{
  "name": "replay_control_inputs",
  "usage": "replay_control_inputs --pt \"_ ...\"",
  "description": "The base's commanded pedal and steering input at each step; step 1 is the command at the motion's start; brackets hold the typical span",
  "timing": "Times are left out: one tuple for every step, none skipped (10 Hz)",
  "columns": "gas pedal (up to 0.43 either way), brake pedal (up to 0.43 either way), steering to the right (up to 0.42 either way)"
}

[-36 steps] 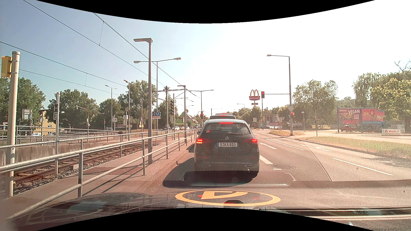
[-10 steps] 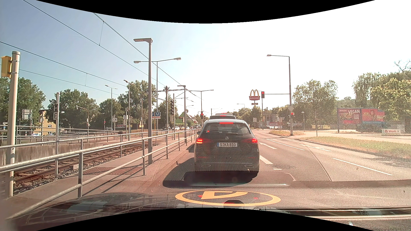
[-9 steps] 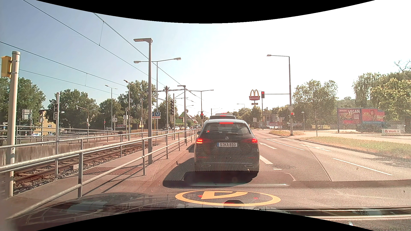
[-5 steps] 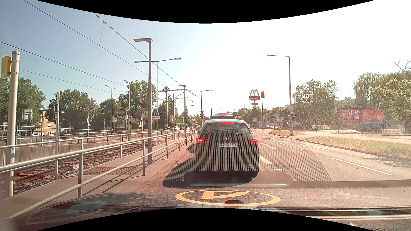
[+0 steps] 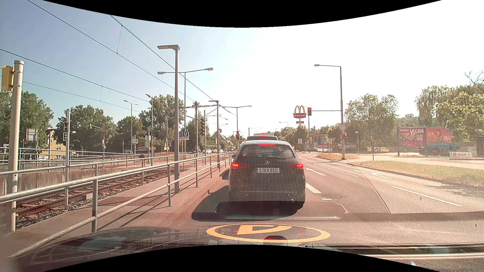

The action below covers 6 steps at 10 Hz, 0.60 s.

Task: Follow the waypoints while adhering to traffic rules and regulations

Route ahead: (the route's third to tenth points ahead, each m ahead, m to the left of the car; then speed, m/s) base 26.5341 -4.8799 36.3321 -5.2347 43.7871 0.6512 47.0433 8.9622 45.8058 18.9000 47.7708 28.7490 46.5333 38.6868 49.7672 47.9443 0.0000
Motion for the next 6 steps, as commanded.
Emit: replay_control_inputs --pt "0.000 0.159 0.006" --pt "0.000 0.159 0.006" --pt "0.000 0.159 0.006" --pt "0.000 0.159 0.006" --pt "0.000 0.159 0.006" --pt "0.000 0.159 0.006"
